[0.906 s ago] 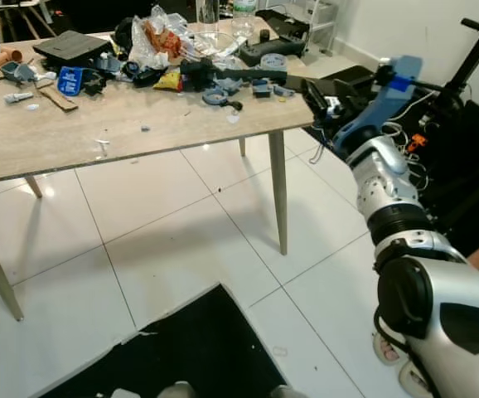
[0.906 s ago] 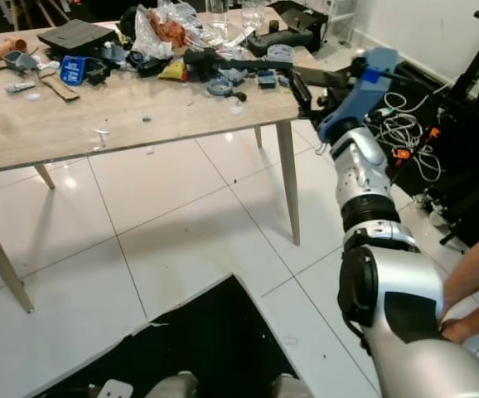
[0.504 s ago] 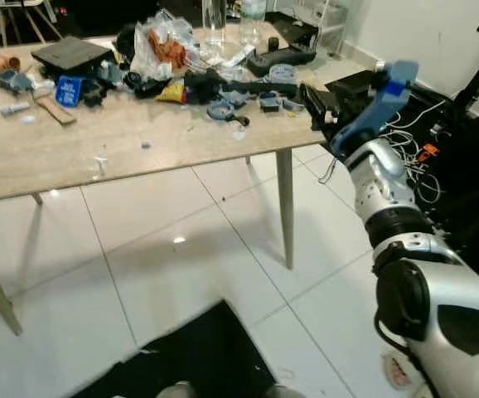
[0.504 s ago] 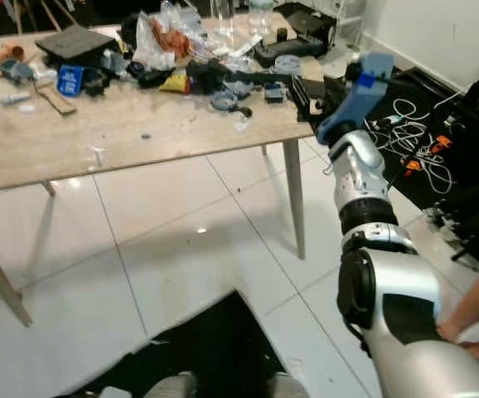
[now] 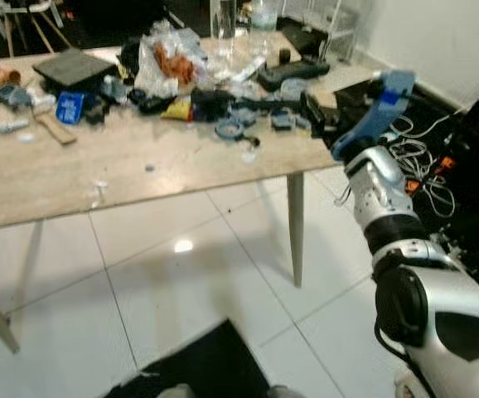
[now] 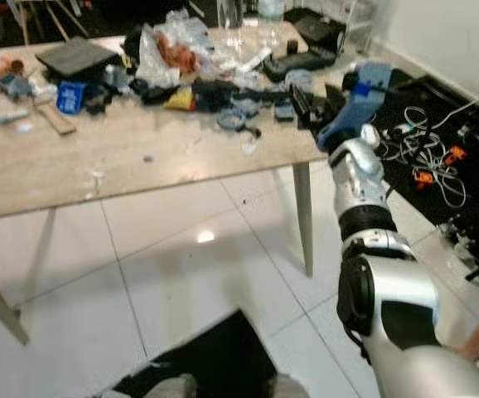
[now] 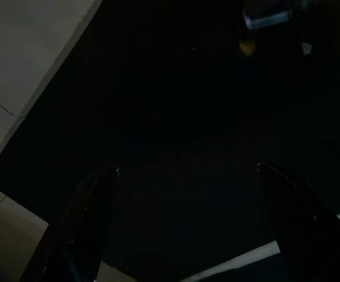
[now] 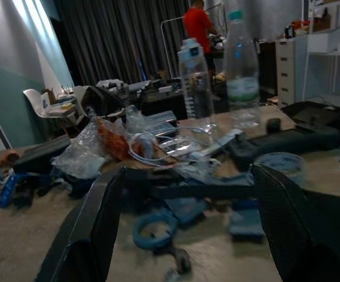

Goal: Picking trash to rubbish bin

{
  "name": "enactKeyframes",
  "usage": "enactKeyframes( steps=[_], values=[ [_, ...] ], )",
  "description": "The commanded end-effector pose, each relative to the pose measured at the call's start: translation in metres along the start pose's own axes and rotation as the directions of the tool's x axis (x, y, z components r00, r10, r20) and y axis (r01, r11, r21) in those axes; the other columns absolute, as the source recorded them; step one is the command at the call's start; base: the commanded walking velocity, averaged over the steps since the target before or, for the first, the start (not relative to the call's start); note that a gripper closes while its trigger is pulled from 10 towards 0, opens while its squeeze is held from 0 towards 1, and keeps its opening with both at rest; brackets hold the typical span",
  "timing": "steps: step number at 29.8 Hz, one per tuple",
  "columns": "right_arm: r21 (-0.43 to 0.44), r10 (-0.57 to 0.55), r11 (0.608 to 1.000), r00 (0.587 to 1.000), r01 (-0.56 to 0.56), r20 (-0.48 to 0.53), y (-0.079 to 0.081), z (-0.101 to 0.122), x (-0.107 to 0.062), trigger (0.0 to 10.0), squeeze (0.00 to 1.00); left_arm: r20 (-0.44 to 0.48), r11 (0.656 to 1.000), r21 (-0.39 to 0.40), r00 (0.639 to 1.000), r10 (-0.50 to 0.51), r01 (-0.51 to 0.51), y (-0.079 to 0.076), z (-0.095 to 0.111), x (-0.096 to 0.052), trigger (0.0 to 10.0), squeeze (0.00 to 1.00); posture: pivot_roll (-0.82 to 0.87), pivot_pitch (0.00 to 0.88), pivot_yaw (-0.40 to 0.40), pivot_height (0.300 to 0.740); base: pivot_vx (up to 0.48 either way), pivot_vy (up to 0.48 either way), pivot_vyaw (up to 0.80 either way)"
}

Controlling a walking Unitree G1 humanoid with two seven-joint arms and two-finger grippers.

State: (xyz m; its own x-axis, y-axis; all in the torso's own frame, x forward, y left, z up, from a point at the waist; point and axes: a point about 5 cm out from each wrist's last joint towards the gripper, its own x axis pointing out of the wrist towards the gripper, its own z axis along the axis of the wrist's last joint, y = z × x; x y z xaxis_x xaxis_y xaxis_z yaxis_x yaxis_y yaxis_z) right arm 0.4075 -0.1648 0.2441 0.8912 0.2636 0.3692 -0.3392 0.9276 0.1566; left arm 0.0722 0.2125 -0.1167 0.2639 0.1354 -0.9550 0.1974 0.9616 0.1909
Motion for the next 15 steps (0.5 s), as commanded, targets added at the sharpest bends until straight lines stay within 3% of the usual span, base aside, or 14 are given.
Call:
enactKeyframes(
  steps=[1, 3, 4, 6, 7, 8, 9, 10, 11, 15],
  values=[
    [-0.008, 0.015, 1.0, 1.0, -0.015, -0.007, 0.004, -0.002, 0.001, 10.0, 0.0, -0.022, 1.0, 0.01, 1.0, 0.01, -0.01, 0.006, -0.009, -0.001, 10.0, 0.0, 0.09, 0.123, 0.004, 0.74, 0.345, 0.0, 0.0],
    [-0.009, 0.015, 1.0, 1.0, -0.016, -0.008, 0.004, -0.002, 0.001, 10.0, 0.0, -0.023, 1.0, 0.011, 1.0, 0.011, -0.011, 0.007, -0.009, -0.001, 10.0, 0.0, 0.09, 0.123, 0.004, 0.74, 0.345, 0.0, 0.0],
    [-0.011, 0.019, 1.0, 1.0, -0.019, -0.01, 0.005, -0.002, 0.001, 10.0, 0.04, -0.024, 1.0, 0.011, 1.0, 0.012, -0.012, 0.008, -0.01, -0.001, 10.0, 0.0, 0.09, 0.123, 0.004, 0.74, 0.349, 0.0, 0.0],
    [-0.02, 0.037, 0.999, 0.999, -0.037, -0.019, 0.007, -0.004, 0.001, 10.0, 0.24, -0.026, 1.0, 0.01, 1.0, 0.013, -0.013, 0.009, -0.012, -0.002, 10.0, 0.0, 0.09, 0.123, 0.004, 0.74, 0.347, 0.0, 0.0],
    [-0.02, 0.037, 0.999, 0.999, -0.037, -0.019, 0.007, -0.004, 0.001, 10.0, 0.24, -0.026, 1.0, 0.01, 1.0, 0.013, -0.013, 0.009, -0.012, -0.002, 10.0, 0.0, 0.09, 0.123, 0.004, 0.74, 0.349, 0.0, 0.0],
    [-0.023, 0.047, 0.999, 0.999, -0.048, -0.025, 0.008, -0.005, 0.001, 10.0, 0.41, -0.027, 1.0, 0.01, 1.0, 0.013, -0.013, 0.009, -0.012, -0.002, 10.0, 0.0, 0.08, 0.121, 0.003, 0.74, 0.349, 0.0, 0.0],
    [-0.026, 0.065, 0.998, 0.998, -0.065, -0.028, 0.01, -0.006, 0.001, 10.0, 0.89, -0.027, 1.0, 0.01, 1.0, 0.013, -0.013, 0.01, -0.012, -0.002, 10.0, 0.0, 0.08, 0.121, 0.003, 0.74, 0.345, 0.0, 0.0],
    [-0.026, 0.065, 0.998, 0.998, -0.065, -0.028, 0.01, -0.006, 0.001, 10.0, 0.89, -0.027, 1.0, 0.01, 1.0, 0.013, -0.013, 0.01, -0.012, -0.002, 10.0, 0.0, 0.08, 0.121, 0.003, 0.74, 0.345, 0.0, 0.0],
    [-0.034, 0.075, 0.997, 0.997, -0.076, -0.033, 0.011, -0.007, 0.0, 10.0, 1.0, -0.028, 1.0, 0.011, 1.0, 0.012, -0.012, 0.009, -0.012, -0.002, 10.0, 0.0, 0.08, 0.121, 0.003, 0.74, 0.349, 0.0, 0.0],
    [-0.086, 0.036, 0.995, 0.996, -0.043, -0.082, 0.01, -0.013, 0.0, 10.0, 1.0, -0.025, 1.0, 0.012, 1.0, 0.01, -0.01, 0.007, -0.01, -0.001, 10.0, 0.0, 0.08, 0.122, 0.002, 0.74, 0.345, 0.0, 0.0]
  ],
)
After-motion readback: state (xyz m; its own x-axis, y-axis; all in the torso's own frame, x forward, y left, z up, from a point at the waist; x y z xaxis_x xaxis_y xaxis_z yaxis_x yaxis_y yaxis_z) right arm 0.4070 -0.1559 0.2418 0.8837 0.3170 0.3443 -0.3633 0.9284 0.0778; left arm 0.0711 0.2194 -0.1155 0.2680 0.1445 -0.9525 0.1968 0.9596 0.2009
